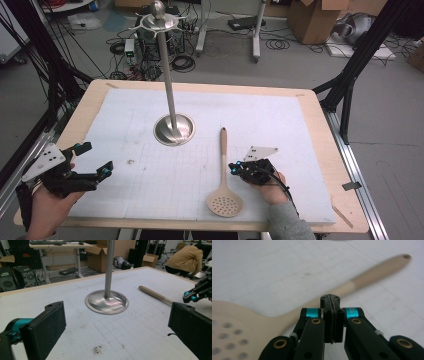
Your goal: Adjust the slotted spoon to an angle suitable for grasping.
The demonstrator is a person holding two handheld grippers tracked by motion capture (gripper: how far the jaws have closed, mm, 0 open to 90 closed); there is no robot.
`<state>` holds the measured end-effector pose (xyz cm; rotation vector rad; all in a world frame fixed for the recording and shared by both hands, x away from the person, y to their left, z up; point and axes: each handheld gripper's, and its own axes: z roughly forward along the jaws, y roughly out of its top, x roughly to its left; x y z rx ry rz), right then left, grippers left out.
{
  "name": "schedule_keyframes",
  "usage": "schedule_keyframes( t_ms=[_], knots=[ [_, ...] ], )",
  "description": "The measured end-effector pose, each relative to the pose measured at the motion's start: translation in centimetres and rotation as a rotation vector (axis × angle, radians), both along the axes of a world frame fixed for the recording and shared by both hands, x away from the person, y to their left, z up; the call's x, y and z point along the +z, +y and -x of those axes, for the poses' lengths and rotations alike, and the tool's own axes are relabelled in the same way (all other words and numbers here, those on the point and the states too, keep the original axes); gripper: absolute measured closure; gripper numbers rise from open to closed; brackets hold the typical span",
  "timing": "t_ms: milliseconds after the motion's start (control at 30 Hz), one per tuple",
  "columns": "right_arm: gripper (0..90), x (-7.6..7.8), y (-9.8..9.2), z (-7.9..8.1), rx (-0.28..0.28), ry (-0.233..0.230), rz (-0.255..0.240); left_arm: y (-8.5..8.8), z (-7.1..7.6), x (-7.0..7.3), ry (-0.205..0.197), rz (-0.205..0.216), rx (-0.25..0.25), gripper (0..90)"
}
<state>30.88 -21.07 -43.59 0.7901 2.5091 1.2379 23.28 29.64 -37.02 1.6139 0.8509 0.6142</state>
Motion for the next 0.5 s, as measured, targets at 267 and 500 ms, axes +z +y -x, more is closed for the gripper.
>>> schedule_keyframes(
  t_ms=[267,500],
  knots=[
    [90.0,-1.2,0.1,-1.7,-0.05,0.021,0.029,0.3,0.3,0.0,-0.002,0.003,0.013,1.8],
    [90.0,-1.2,0.5,-2.3,-0.049,0.015,0.038,0.3,0.5,-0.1,0.003,-0.005,0.015,1.8]
  ],
)
